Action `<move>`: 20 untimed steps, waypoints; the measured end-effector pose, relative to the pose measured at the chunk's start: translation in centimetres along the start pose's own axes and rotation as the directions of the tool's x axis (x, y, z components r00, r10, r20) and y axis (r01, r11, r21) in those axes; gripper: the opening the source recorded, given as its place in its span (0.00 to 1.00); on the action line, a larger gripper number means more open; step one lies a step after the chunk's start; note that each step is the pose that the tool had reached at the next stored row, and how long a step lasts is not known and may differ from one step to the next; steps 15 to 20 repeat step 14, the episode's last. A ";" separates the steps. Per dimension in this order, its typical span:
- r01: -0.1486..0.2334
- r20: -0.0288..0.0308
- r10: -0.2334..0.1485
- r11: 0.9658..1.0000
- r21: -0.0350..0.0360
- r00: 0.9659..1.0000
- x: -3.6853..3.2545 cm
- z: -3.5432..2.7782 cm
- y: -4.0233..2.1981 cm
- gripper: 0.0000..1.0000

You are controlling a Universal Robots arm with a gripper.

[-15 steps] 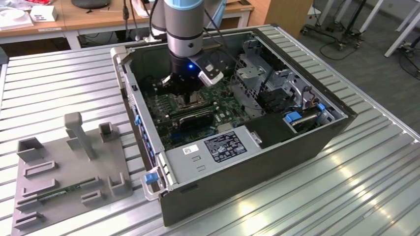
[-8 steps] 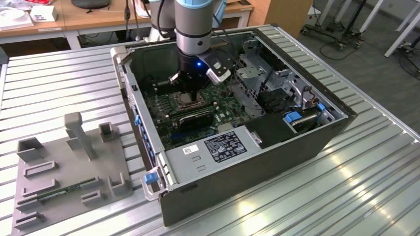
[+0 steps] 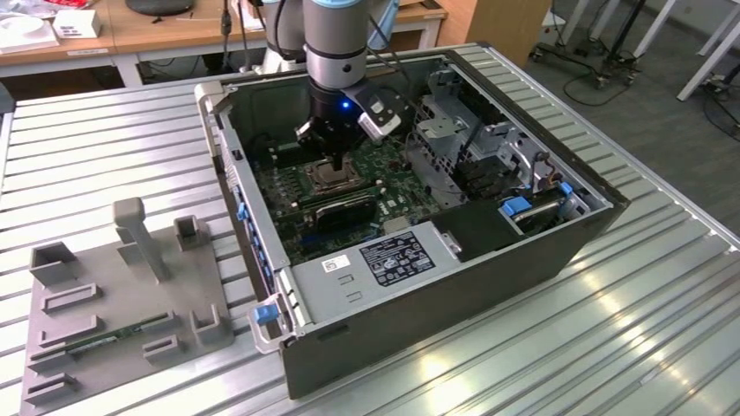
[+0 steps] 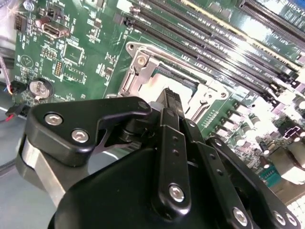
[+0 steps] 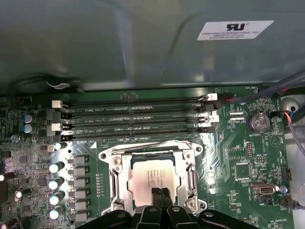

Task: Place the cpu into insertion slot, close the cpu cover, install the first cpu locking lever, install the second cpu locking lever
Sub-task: 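Install the second cpu locking lever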

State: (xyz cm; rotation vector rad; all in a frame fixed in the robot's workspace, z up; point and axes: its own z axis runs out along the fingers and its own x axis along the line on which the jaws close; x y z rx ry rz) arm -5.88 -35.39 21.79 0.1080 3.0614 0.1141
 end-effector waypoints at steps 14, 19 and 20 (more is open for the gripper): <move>0.038 0.000 -0.038 0.999 -0.002 0.999 0.18 -0.01 0.03 0.10; 0.038 0.000 -0.038 0.999 -0.002 0.999 0.18 -0.01 0.03 0.10; 0.038 0.000 -0.038 0.999 -0.002 0.999 0.18 -0.01 0.03 0.10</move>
